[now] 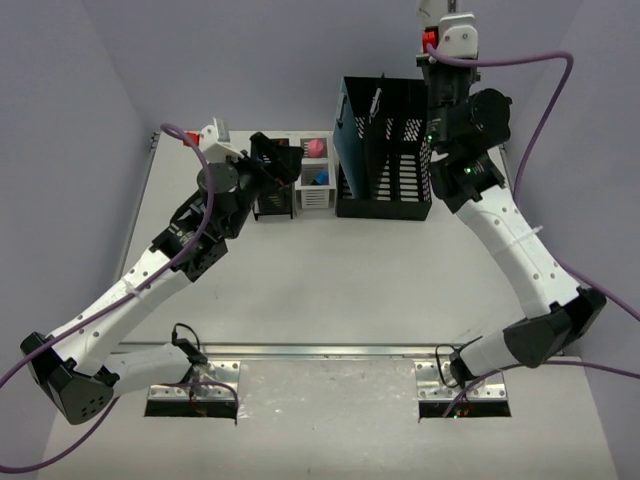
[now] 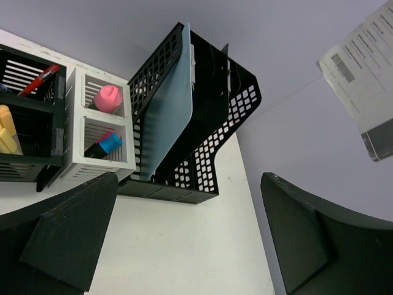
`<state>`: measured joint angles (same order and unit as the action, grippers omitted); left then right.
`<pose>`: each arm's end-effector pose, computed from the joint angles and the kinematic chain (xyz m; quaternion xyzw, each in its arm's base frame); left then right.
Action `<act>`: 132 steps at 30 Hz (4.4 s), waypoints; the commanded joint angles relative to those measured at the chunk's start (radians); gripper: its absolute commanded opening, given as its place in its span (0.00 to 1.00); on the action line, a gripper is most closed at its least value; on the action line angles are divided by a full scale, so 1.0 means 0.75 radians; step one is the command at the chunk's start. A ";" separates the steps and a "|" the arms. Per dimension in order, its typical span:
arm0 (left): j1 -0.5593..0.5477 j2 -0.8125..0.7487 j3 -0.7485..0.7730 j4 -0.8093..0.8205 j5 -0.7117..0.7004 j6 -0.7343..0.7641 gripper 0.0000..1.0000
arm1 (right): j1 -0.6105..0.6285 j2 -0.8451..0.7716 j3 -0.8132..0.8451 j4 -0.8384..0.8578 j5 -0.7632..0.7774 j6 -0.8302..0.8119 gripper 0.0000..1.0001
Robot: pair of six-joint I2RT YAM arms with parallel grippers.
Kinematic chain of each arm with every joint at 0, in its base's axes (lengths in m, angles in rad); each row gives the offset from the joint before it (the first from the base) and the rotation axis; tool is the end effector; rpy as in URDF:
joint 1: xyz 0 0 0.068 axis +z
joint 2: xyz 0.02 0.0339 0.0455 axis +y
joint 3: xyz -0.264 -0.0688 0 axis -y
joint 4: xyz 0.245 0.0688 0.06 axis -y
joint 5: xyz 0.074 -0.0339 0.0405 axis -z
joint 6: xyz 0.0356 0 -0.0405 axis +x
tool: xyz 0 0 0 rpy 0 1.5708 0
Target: Organize the desk
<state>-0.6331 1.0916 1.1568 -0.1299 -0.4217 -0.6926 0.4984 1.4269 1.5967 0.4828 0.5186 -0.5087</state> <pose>0.2062 -0.1333 0.4167 -0.1643 0.7089 -0.2911 0.6211 0.2692 0.1264 0.5390 -0.0054 0.4861 -0.1181 0.8659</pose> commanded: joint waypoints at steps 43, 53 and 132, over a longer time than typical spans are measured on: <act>0.077 0.017 -0.103 0.151 -0.060 -0.003 1.00 | -0.415 0.699 0.493 0.150 -0.241 0.670 0.01; 0.085 0.025 -0.117 0.151 -0.049 -0.005 1.00 | -0.411 0.677 0.432 0.176 -0.319 0.713 0.01; 0.102 0.072 -0.115 0.151 0.018 -0.046 1.00 | -0.489 0.558 0.246 0.299 -0.456 0.711 0.01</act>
<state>-0.5713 1.1450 1.0630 -0.0700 -0.4149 -0.7231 0.1333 1.8977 1.7847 0.5228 0.1787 -0.0135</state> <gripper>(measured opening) 0.999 0.104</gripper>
